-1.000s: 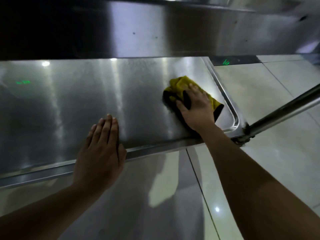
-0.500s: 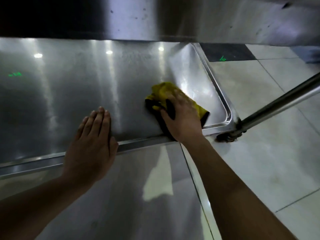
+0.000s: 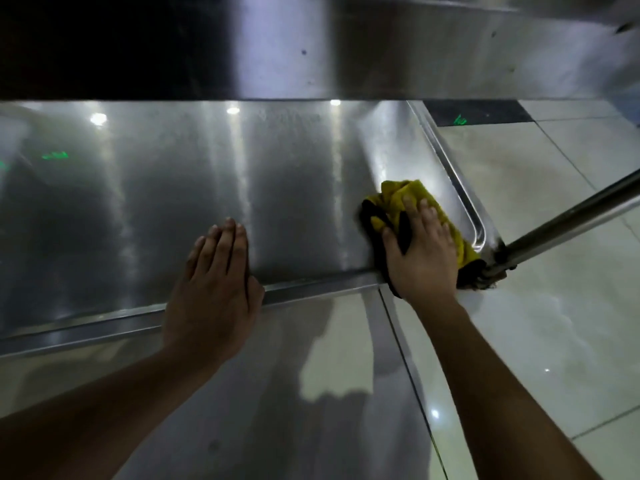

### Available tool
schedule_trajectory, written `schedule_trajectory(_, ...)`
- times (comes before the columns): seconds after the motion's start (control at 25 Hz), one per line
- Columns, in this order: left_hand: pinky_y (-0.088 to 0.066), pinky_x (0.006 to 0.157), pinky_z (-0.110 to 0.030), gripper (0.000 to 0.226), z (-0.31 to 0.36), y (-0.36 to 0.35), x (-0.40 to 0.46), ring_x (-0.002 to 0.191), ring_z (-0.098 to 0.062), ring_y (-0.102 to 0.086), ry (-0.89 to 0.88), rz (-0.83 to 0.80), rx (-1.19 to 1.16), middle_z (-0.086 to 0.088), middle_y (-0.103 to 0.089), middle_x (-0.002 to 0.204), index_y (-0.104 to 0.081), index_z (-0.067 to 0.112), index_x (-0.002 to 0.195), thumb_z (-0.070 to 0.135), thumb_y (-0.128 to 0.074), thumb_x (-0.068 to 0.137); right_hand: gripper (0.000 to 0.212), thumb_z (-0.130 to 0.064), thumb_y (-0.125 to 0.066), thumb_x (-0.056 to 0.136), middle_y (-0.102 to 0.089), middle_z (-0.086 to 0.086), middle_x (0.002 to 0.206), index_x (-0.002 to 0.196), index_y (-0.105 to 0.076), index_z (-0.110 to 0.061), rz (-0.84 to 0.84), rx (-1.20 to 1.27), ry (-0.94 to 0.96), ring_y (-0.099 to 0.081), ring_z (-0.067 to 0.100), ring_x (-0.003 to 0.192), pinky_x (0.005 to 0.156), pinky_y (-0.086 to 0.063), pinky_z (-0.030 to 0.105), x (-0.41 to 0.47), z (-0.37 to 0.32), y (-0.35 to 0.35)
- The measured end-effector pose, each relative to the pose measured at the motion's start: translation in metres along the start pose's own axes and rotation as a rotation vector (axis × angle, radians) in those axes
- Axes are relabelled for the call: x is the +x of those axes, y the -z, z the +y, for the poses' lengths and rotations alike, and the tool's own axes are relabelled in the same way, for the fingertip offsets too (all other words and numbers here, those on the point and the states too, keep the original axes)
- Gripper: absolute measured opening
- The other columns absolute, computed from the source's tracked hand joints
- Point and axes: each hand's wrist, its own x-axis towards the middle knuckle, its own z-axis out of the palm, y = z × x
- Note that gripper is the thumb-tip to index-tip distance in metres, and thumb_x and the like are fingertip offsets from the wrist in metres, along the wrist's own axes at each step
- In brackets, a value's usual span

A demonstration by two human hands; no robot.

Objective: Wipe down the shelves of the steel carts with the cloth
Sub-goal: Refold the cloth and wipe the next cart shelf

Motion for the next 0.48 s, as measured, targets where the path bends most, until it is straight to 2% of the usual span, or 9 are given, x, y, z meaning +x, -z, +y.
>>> schedule_trajectory(0.08, -0.025, 0.123, -0.048, 0.067, 0.000, 0.001, 0.001, 0.148, -0.038, -0.033, -0.001, -0.015, 0.008, -0.024, -0.034, 0.159, -0.033, -0.005, 0.153, 0.031, -0.030, 0.097, 0.066, -0.056, -0.045, 0.099, -0.027, 0.006, 0.166, 0.157, -0.034, -0.026, -0.037, 0.006, 0.037, -0.024, 0.023, 0.153, 0.127, -0.011, 0.041, 0.019, -0.001, 0.005)
schedule_trajectory(0.16, -0.025, 0.124, -0.047, 0.069, 0.001, 0.003, 0.002, 0.149, -0.037, -0.032, 0.011, -0.025, 0.004, -0.022, -0.032, 0.161, -0.031, -0.004, 0.154, 0.033, -0.028, 0.096, 0.067, -0.051, -0.045, 0.101, -0.021, 0.008, 0.168, 0.159, -0.028, -0.022, -0.095, 0.014, -0.058, -0.018, 0.024, 0.155, 0.127, -0.009, 0.044, 0.060, -0.006, 0.014)
schedule_trajectory(0.24, -0.022, 0.125, -0.046, 0.069, -0.001, 0.002, 0.002, 0.151, -0.035, -0.028, 0.013, -0.040, 0.007, -0.022, -0.029, 0.162, -0.029, -0.003, 0.155, 0.033, -0.026, 0.096, 0.068, -0.049, -0.045, 0.102, -0.019, 0.011, 0.168, 0.160, -0.025, -0.020, -0.082, 0.043, -0.133, -0.015, 0.025, 0.156, 0.127, -0.005, 0.044, 0.065, -0.027, 0.009)
schedule_trajectory(0.28, -0.020, 0.126, -0.045, 0.069, -0.001, 0.003, 0.002, 0.151, -0.035, -0.026, 0.013, -0.057, 0.001, -0.021, -0.028, 0.163, -0.027, -0.003, 0.156, 0.033, -0.025, 0.097, 0.068, -0.050, -0.044, 0.101, -0.022, 0.013, 0.167, 0.159, -0.028, -0.019, -0.061, 0.052, -0.091, -0.017, 0.026, 0.155, 0.127, -0.006, 0.044, 0.050, -0.041, 0.002)
schedule_trajectory(0.4, -0.017, 0.126, -0.044, 0.070, -0.003, 0.005, 0.001, 0.153, -0.034, -0.023, 0.021, -0.075, 0.001, -0.020, -0.025, 0.164, -0.024, -0.001, 0.157, 0.034, -0.020, 0.097, 0.068, -0.056, -0.041, 0.097, -0.030, 0.010, 0.164, 0.156, -0.036, -0.022, -0.092, 0.058, 0.219, -0.026, 0.026, 0.152, 0.127, -0.011, 0.043, -0.001, -0.069, -0.018)
schedule_trajectory(0.48, -0.013, 0.127, -0.042, 0.071, -0.001, 0.006, 0.003, 0.154, -0.032, -0.020, 0.022, -0.090, -0.013, -0.019, -0.021, 0.166, -0.022, 0.000, 0.158, 0.036, -0.015, 0.096, 0.066, -0.055, -0.043, 0.100, -0.027, 0.007, 0.166, 0.158, -0.033, -0.024, -0.111, 0.041, 0.260, -0.024, 0.024, 0.153, 0.127, -0.011, 0.042, 0.024, -0.071, -0.015)
